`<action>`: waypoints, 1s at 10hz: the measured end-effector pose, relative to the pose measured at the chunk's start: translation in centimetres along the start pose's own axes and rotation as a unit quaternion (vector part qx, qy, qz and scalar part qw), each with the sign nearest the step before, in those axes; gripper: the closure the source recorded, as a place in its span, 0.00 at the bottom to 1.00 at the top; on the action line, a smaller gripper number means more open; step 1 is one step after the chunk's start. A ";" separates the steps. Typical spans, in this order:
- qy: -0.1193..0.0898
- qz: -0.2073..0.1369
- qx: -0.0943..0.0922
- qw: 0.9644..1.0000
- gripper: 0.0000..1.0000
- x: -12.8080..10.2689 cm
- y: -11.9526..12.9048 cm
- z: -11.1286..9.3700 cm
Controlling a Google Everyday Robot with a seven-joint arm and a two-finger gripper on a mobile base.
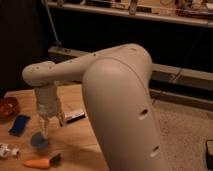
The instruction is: Move the arm in a circular motion
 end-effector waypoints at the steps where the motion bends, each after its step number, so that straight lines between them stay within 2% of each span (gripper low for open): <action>1: 0.004 0.017 -0.010 1.000 0.35 1.5 -0.4 0.3; 3: 0.009 0.073 -0.029 0.997 0.35 5.3 -2.1 0.5; 4: 0.011 0.108 -0.033 0.994 0.35 7.5 -3.4 0.5; 6: 0.013 0.162 -0.031 0.986 0.35 10.6 -5.7 0.3; 7: 0.010 0.199 -0.024 0.980 0.35 12.5 -7.6 0.0; 8: 0.002 0.254 -0.011 0.967 0.35 14.9 -10.7 -0.6; 9: -0.008 0.313 0.001 0.950 0.35 17.3 -14.4 -1.2; 10: -0.015 0.350 0.008 0.936 0.35 18.8 -16.8 -1.7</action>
